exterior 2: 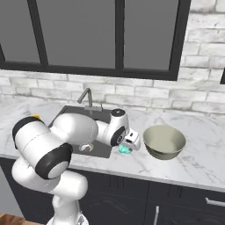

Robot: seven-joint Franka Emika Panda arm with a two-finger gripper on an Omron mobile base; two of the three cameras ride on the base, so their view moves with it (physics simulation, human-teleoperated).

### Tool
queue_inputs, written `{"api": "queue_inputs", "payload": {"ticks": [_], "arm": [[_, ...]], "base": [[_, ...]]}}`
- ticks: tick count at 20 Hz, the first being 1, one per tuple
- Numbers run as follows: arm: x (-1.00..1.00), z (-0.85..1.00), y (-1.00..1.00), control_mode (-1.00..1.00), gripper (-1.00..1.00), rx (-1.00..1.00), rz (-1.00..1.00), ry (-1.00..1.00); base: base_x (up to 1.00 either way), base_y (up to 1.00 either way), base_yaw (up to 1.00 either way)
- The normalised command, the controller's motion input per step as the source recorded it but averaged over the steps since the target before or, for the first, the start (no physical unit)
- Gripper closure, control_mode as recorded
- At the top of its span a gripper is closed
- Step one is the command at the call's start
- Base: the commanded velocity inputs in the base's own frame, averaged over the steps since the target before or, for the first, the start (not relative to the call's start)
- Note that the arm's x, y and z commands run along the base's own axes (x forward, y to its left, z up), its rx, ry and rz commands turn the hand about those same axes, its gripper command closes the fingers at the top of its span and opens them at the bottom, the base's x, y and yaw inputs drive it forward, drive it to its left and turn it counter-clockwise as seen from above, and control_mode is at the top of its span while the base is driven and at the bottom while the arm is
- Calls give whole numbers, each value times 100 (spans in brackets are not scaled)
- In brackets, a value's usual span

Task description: Clear the mugs and bowl far away from the sink.

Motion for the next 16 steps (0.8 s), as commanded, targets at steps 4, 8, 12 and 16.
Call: {"api": "queue_inputs", "payload": {"ticks": [4,8,12,16], "arm": [[0,0,0,-100,100,0,0,0],[0,5,0,-100,100,0,0,0],[-18,57,10,-100,100,0,-1,-11],[-41,98,22,-100,100,0,0,-24]], "base": [[0,0,0],[0,0,0],[0,0,0],[0,0,0]]}}
